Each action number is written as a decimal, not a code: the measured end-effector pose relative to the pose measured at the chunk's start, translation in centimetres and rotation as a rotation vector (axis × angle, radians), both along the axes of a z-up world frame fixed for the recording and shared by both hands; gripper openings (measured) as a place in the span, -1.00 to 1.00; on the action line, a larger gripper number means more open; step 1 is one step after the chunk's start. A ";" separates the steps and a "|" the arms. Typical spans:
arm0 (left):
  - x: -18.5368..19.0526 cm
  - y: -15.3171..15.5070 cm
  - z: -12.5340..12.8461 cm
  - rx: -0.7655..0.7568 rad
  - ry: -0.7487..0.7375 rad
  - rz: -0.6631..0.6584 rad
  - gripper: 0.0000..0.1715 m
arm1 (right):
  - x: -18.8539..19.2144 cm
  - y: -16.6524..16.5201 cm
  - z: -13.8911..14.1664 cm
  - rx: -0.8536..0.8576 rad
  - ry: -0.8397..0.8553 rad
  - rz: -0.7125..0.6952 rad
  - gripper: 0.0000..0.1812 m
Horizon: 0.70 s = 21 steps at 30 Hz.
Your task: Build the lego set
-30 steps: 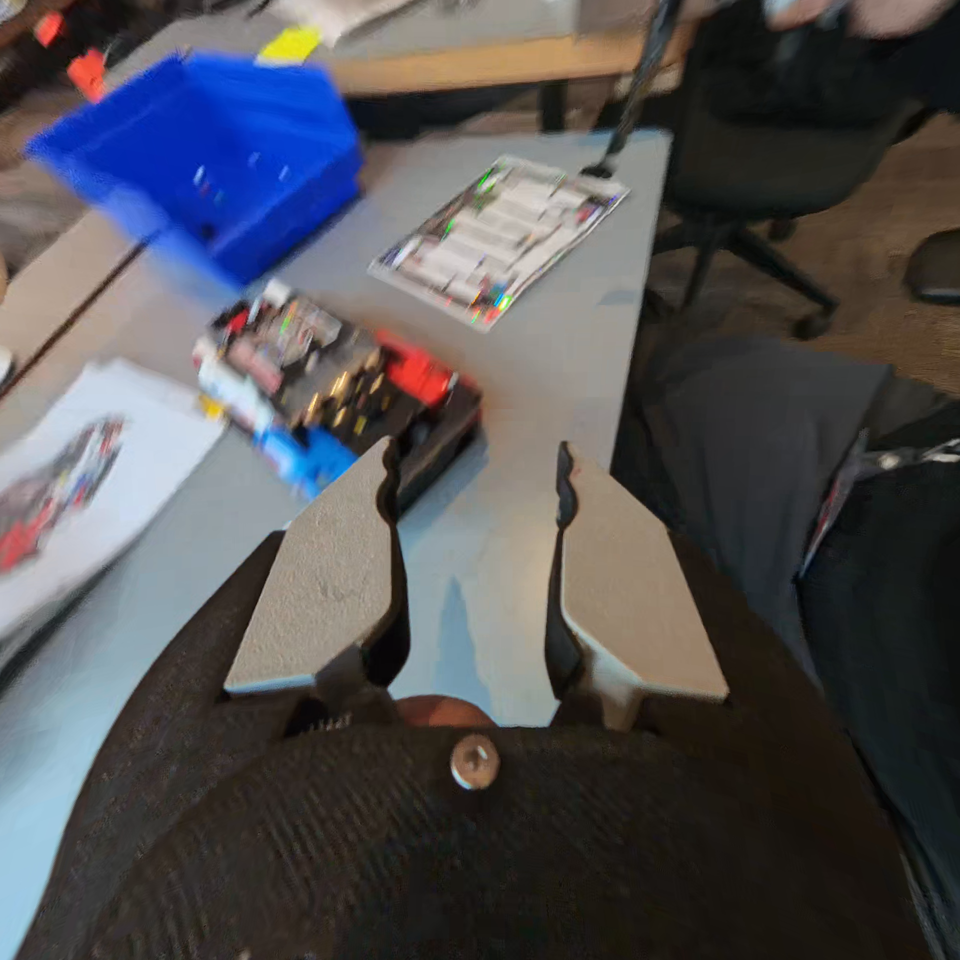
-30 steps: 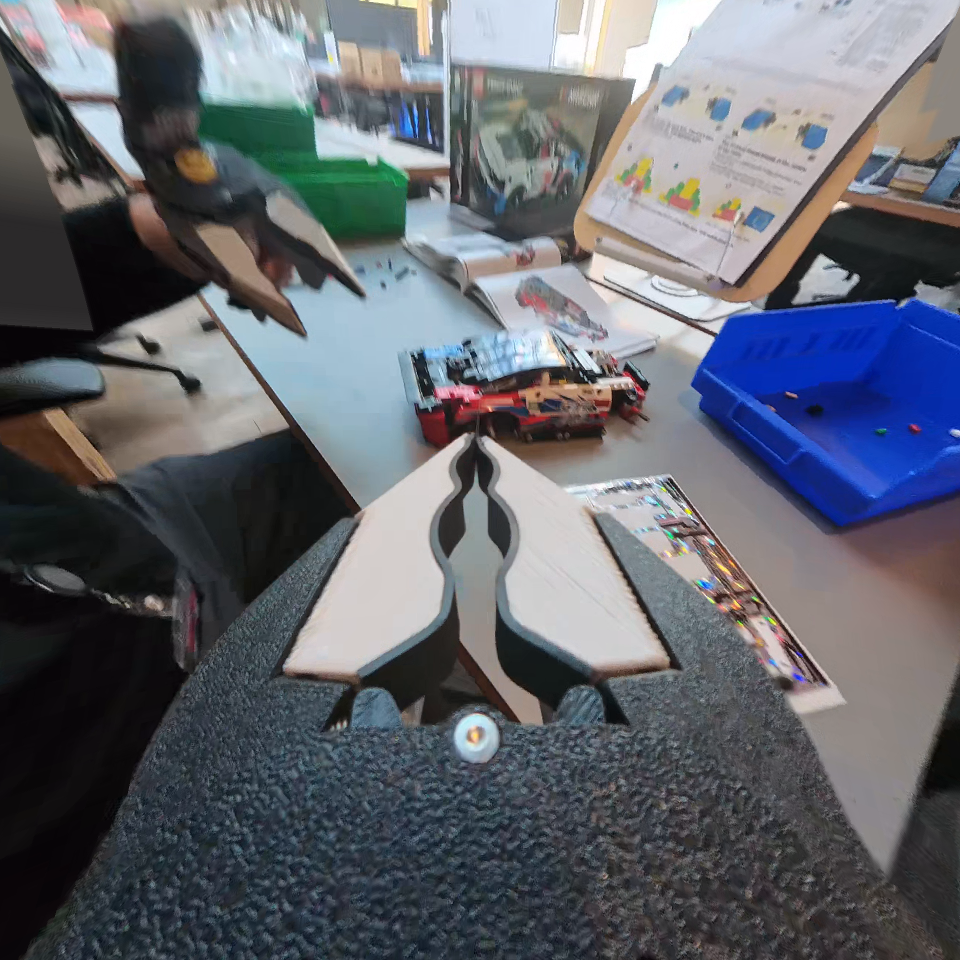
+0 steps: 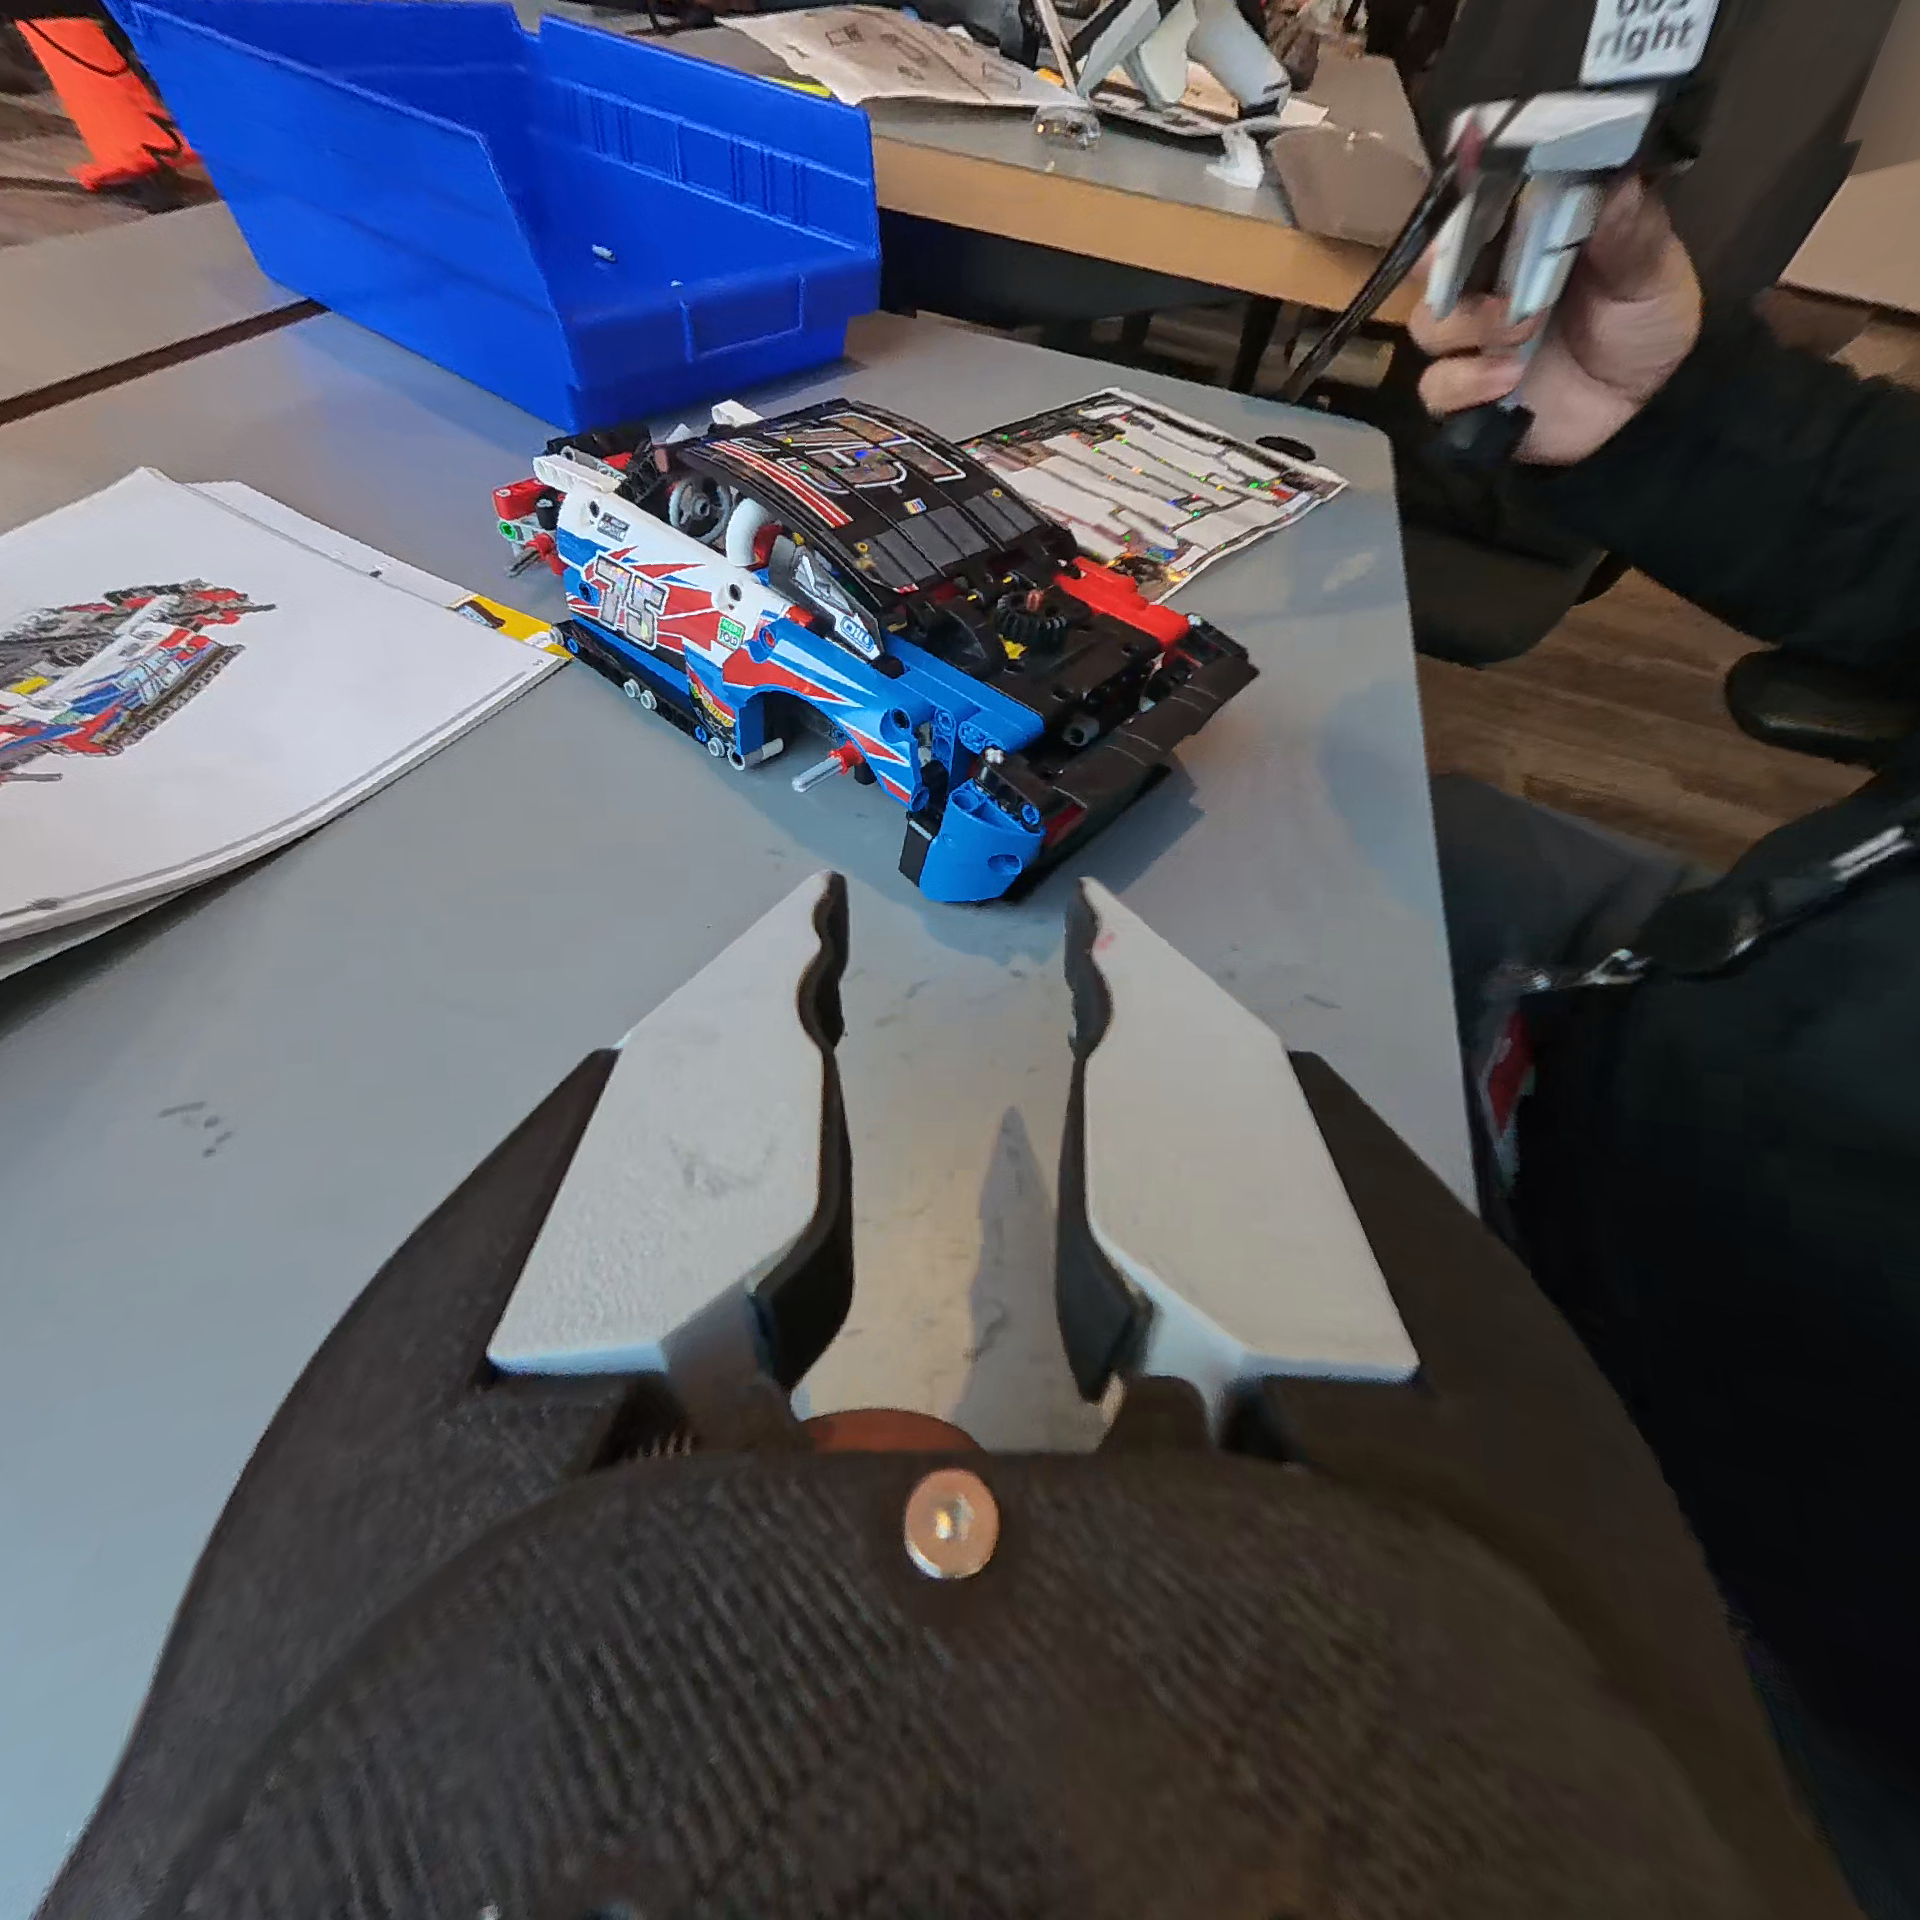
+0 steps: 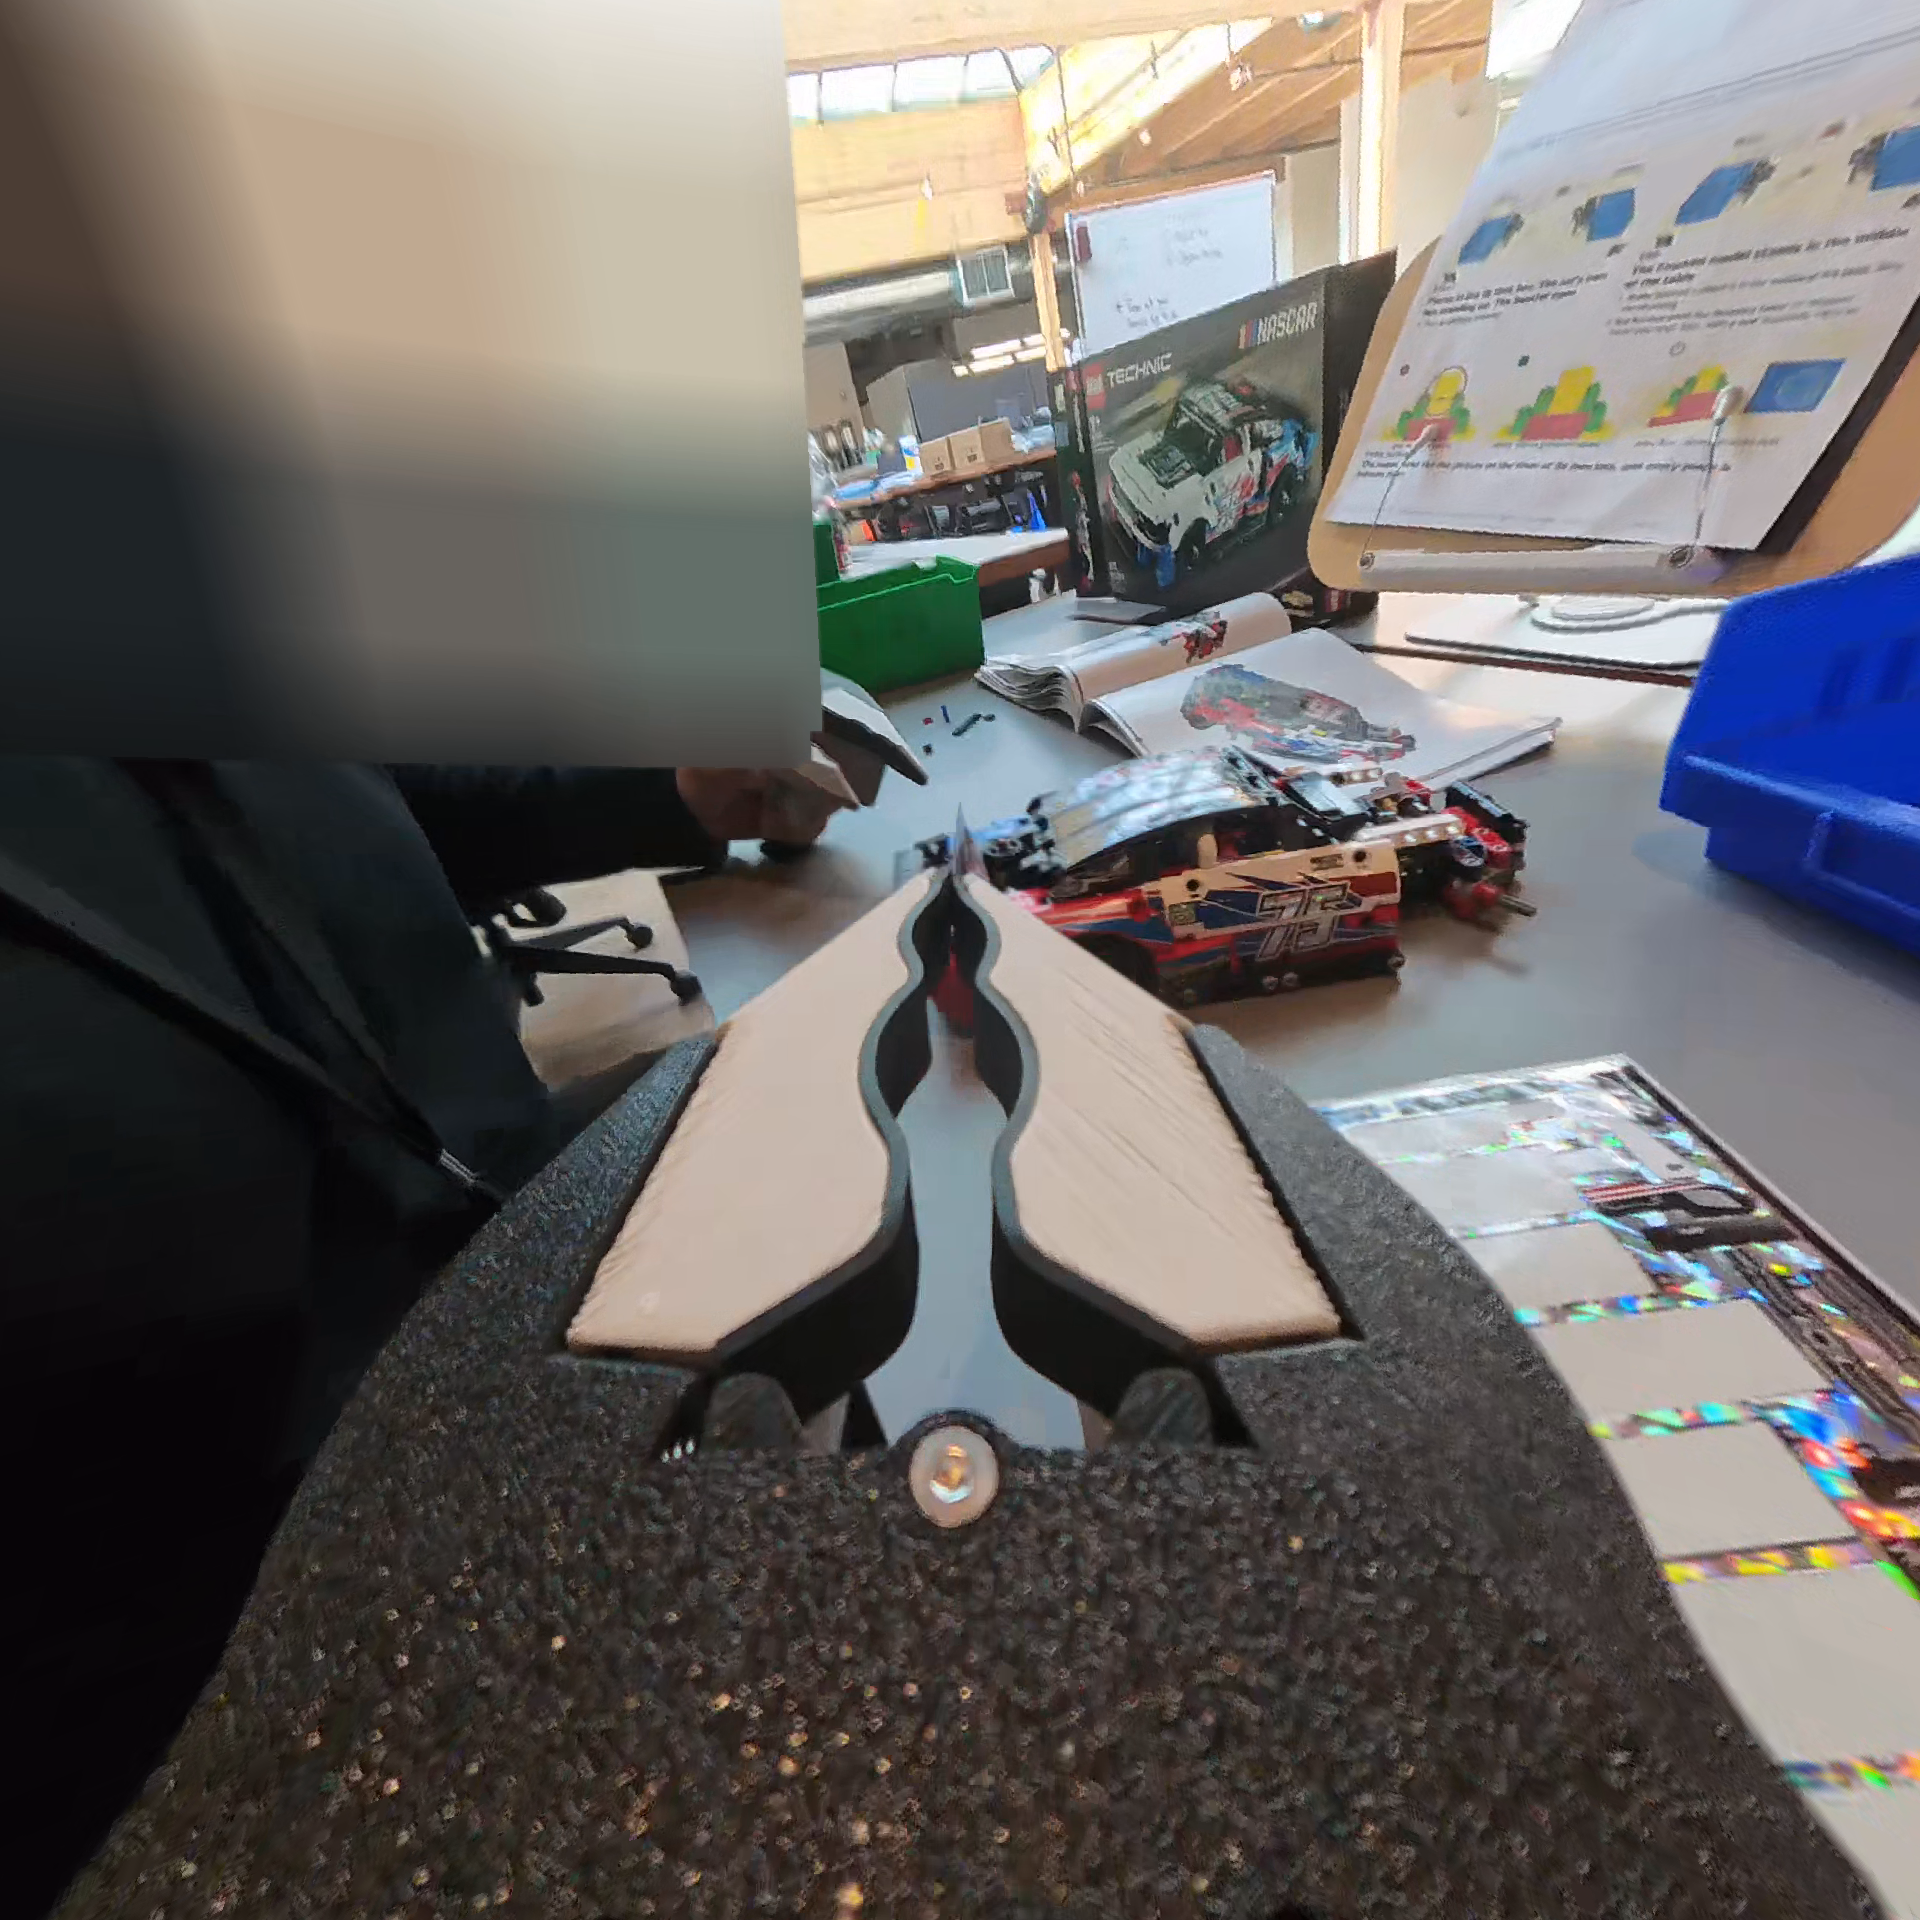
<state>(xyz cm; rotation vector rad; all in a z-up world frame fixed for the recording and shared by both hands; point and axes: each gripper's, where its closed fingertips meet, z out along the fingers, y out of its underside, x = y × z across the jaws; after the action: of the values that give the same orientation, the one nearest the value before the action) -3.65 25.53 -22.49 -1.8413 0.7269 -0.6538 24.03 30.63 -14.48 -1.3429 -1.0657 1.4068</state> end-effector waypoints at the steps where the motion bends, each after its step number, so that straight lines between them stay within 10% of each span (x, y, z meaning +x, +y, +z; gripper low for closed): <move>1: 0.0 0.0 0.0 0.022 0.022 0.011 -0.58 | 0.3 -0.7 0.2 -0.014 0.031 0.023 -1.00; 21: 0.4 -1.5 -0.4 0.034 0.090 0.251 -0.52 | 3.0 -3.7 -0.3 0.109 -0.025 -0.203 -1.00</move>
<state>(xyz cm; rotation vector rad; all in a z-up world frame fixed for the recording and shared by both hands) -3.30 24.07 -22.90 -1.9005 0.5487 -0.3962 27.03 26.97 -14.74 -1.3516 -0.9780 1.1694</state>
